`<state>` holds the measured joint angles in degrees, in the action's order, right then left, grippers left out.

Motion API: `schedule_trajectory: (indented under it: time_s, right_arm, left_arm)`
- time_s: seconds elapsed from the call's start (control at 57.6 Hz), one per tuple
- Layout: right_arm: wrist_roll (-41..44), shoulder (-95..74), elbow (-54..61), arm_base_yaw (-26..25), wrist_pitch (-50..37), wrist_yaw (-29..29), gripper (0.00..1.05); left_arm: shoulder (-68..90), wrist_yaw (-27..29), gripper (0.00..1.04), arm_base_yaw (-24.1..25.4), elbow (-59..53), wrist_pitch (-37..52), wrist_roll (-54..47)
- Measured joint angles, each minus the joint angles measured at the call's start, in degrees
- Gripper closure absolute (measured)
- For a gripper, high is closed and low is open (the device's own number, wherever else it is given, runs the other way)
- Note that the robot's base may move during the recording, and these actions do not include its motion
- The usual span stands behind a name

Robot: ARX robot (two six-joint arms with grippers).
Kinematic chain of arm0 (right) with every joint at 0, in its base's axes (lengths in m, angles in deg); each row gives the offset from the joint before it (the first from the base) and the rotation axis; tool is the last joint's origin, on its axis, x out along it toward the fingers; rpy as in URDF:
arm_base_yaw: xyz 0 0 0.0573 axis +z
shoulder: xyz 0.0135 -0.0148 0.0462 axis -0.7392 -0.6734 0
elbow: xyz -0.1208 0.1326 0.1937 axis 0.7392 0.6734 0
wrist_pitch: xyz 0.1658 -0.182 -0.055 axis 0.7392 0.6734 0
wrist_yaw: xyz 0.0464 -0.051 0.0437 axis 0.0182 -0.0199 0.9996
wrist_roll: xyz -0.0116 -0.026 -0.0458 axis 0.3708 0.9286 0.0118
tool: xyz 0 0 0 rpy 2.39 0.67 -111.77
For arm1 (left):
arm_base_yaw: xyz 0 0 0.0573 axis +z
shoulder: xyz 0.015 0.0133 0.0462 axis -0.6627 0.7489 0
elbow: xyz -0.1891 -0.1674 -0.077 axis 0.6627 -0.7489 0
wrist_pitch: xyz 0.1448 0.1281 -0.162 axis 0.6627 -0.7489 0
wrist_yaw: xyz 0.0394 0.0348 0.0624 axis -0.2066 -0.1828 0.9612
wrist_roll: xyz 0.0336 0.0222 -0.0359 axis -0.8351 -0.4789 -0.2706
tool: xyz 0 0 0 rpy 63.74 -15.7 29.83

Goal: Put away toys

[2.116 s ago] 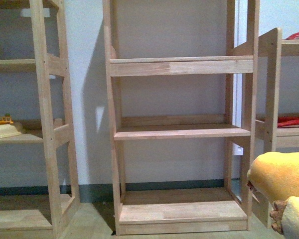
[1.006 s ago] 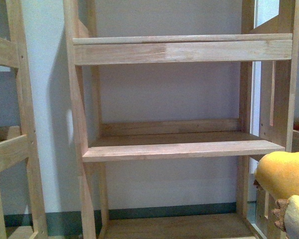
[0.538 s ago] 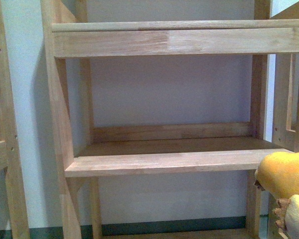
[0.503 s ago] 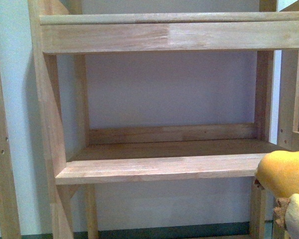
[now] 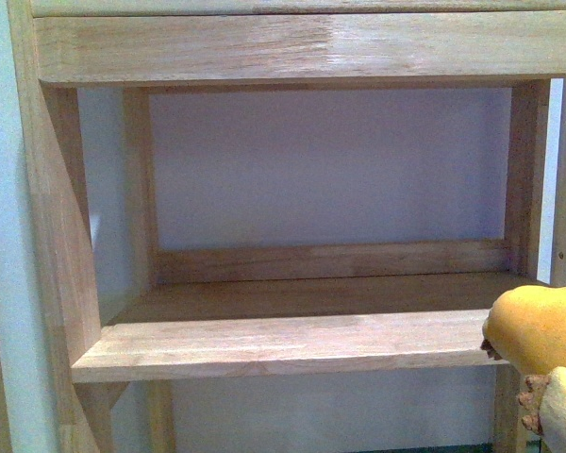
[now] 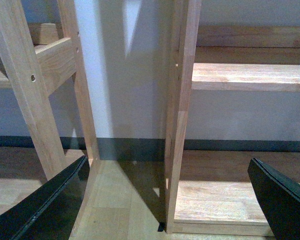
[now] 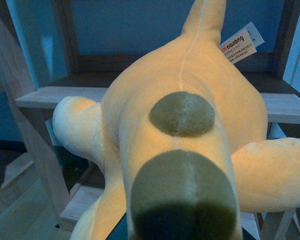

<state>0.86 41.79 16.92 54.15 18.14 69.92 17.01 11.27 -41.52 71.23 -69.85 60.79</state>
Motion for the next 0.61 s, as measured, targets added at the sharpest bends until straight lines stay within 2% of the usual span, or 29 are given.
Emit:
schedule_trajectory:
  time_s: [0.052,0.104,0.173,0.607]
  right_arm:
    - [0.5,-0.2,0.0,0.5,-0.1,-1.9,0.96]
    - [2.1,-1.8,-1.4,1.5,-0.4,-8.6,0.96]
    - [3.1,-4.7,-4.7,0.7,-1.2,-11.5,0.96]
    - [7.6,-28.7,-35.5,0.4,-9.8,-8.5,0.96]
  left_arm:
    - [0.0,0.0,0.06,0.0,0.0,0.0,0.0]
    - [0.0,0.0,0.06,0.0,0.0,0.0,0.0]
    - [0.0,0.0,0.06,0.0,0.0,0.0,0.0]
    - [0.0,0.0,0.06,0.0,0.0,0.0,0.0]
